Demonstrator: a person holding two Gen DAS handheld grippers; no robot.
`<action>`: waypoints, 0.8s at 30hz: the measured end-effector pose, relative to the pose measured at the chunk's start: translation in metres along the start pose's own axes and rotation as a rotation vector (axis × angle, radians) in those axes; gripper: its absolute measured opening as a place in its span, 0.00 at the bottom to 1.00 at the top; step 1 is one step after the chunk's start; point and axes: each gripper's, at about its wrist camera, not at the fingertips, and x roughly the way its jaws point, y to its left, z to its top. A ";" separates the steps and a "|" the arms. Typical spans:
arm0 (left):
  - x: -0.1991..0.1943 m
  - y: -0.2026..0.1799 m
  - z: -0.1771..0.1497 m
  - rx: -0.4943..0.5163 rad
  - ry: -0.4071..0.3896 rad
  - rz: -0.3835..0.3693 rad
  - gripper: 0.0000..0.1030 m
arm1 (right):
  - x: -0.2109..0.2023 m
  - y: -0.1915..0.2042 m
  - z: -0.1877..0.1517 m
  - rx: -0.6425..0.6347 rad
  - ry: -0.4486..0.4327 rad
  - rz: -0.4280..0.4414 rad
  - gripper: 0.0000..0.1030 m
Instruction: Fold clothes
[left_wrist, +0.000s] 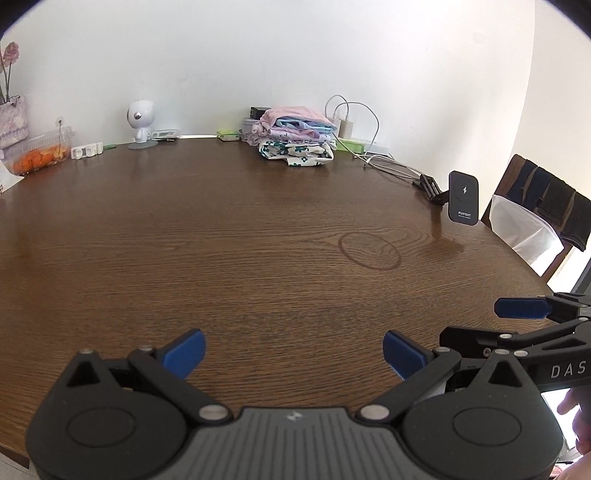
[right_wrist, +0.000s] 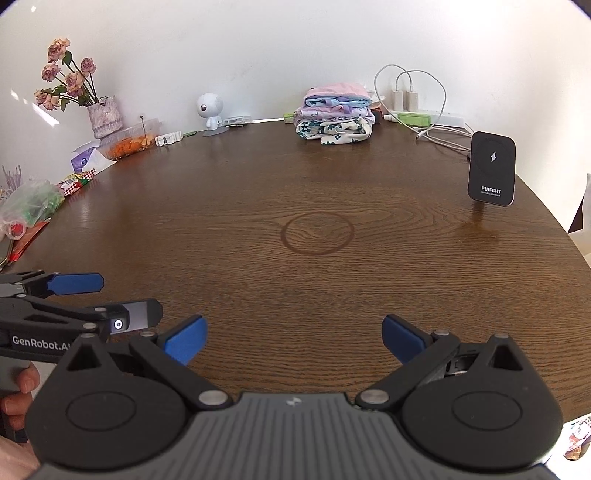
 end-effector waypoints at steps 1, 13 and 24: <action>0.000 0.000 0.000 0.000 0.000 0.000 1.00 | 0.000 0.000 0.000 0.003 -0.001 -0.001 1.00; -0.003 0.002 -0.003 -0.025 -0.003 -0.008 1.00 | -0.001 0.001 -0.002 0.011 -0.012 -0.002 1.00; -0.005 0.002 -0.003 -0.021 0.000 0.001 0.99 | -0.002 0.001 -0.003 0.005 -0.013 -0.007 1.00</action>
